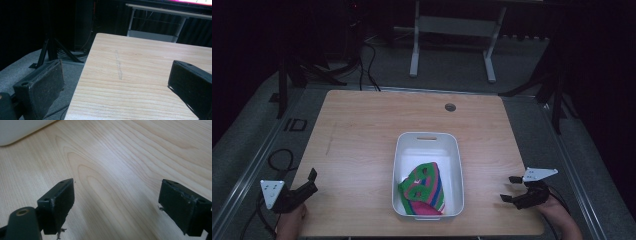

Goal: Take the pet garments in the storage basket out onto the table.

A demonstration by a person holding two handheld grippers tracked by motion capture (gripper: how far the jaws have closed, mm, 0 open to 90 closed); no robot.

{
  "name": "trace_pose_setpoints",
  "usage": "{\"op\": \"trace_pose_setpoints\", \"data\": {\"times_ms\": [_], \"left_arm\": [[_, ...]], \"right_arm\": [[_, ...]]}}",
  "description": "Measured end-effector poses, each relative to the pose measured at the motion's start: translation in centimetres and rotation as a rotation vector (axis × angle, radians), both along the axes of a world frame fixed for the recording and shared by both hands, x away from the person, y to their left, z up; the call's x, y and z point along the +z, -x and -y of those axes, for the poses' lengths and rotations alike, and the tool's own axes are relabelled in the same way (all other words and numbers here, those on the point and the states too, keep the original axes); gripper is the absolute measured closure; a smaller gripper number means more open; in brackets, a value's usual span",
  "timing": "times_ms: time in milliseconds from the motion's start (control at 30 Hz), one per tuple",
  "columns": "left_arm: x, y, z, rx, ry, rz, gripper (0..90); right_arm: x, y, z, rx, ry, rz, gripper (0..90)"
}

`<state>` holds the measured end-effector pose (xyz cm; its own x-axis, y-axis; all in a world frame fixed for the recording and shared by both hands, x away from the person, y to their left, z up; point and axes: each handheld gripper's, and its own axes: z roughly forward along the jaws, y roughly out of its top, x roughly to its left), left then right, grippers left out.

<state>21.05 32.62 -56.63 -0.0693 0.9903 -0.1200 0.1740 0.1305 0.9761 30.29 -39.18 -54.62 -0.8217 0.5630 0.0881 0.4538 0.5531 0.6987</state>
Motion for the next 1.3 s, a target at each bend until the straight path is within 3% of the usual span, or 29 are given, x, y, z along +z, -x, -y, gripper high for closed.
{"op": "trace_pose_setpoints", "data": {"times_ms": [67,100,267,367,500,633,867,1067,1300], "left_arm": [[0.0,0.0,0.0,0.000,0.000,-0.001,1.0],[0.0,0.0,0.0,0.000,0.000,0.000,1.0],[0.0,0.0,0.0,0.001,0.000,-0.001,0.9],[0.0,0.0,0.0,0.000,0.001,-0.001,0.9],[0.0,0.0,0.0,0.000,0.002,-0.002,0.9],[0.0,0.0,0.0,-0.002,0.003,-0.002,0.9],[0.0,0.0,0.0,-0.003,0.004,-0.002,0.9],[0.0,0.0,0.0,-0.003,0.008,0.000,0.9],[0.0,0.0,0.0,-0.002,0.009,0.000,0.9]], "right_arm": [[0.1,-0.1,-0.2,0.017,0.013,0.000,13.4],[0.3,-0.2,-0.8,0.060,0.030,-0.005,13.7],[1.0,-0.3,-2.2,0.149,0.065,-0.014,14.0],[1.4,-0.6,-3.0,0.190,0.091,-0.056,14.6],[2.2,-0.5,-4.2,0.235,0.130,-0.054,15.5],[3.5,0.0,-5.6,0.317,0.123,-0.034,15.5],[6.1,0.2,-7.4,0.407,0.070,0.027,15.2],[7.3,-0.1,-8.4,0.424,0.073,0.027,14.4],[9.1,-0.7,-10.1,0.366,0.058,0.025,13.4]]}}
